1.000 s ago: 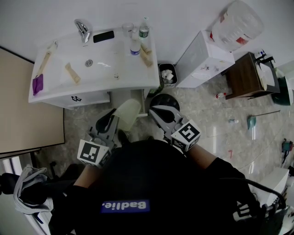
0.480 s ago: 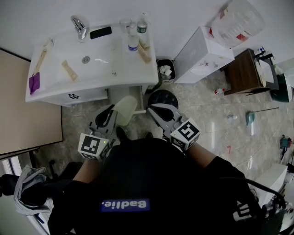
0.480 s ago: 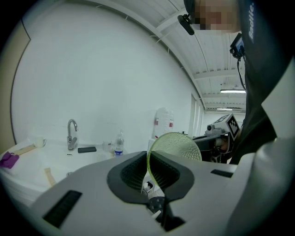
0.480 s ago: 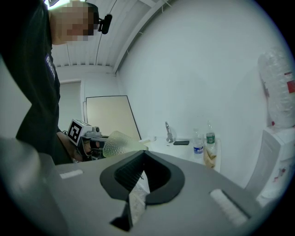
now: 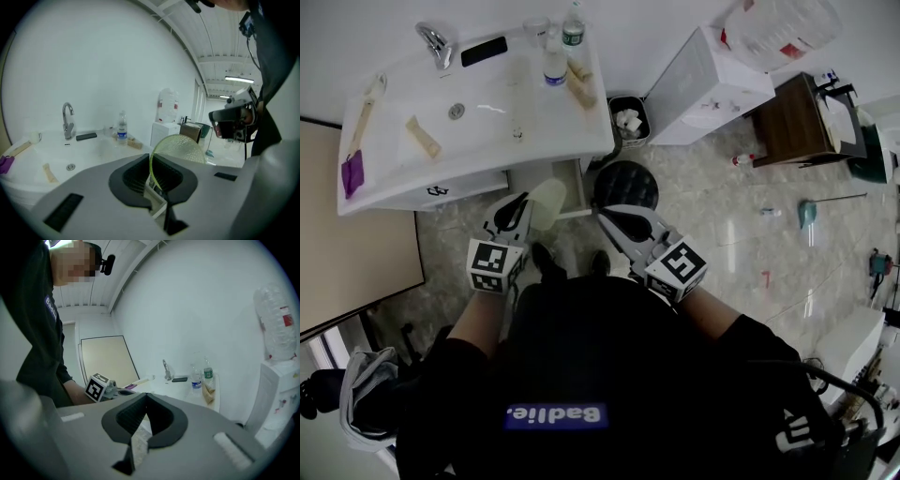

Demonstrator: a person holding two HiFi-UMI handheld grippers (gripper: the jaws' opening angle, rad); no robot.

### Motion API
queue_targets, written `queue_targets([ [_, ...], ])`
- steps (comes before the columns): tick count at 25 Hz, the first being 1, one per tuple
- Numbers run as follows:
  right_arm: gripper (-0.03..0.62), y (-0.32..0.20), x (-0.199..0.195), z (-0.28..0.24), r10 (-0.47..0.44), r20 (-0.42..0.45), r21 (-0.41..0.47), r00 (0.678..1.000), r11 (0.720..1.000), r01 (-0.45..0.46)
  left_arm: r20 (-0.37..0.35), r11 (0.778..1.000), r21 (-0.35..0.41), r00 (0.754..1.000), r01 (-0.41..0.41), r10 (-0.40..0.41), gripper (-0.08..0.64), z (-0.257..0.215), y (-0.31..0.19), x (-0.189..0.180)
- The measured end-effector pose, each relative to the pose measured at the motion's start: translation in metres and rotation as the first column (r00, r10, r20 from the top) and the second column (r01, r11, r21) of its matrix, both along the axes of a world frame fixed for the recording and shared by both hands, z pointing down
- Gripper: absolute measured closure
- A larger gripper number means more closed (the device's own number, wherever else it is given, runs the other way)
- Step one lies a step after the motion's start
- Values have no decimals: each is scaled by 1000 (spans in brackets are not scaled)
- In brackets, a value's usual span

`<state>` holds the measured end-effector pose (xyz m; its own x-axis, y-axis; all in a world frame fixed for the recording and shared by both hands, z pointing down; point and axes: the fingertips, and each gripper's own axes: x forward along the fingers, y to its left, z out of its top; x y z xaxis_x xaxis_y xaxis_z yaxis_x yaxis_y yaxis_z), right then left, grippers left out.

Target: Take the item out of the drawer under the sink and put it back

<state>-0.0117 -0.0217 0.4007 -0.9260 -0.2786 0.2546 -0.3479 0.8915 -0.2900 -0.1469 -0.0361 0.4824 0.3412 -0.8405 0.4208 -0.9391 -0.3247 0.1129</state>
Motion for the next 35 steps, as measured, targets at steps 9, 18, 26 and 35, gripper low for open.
queue_targets([
  [9,591,-6,21,29,96,-55,-61,994,993,-100,93,957,-288,993,-41,71,537,143,-25,-15],
  [18,591,-3,56,47,191,-156,-83,969,975,-206,152,857,-511,973,-72,173,537,264,-33,-28],
  [26,591,3,93,60,287,-254,-99,924,942,-320,172,794,-608,970,-34,173,537,324,-48,-35],
  [35,591,11,114,84,327,-305,-150,895,911,-384,193,764,-644,958,-41,214,537,366,-61,-21],
])
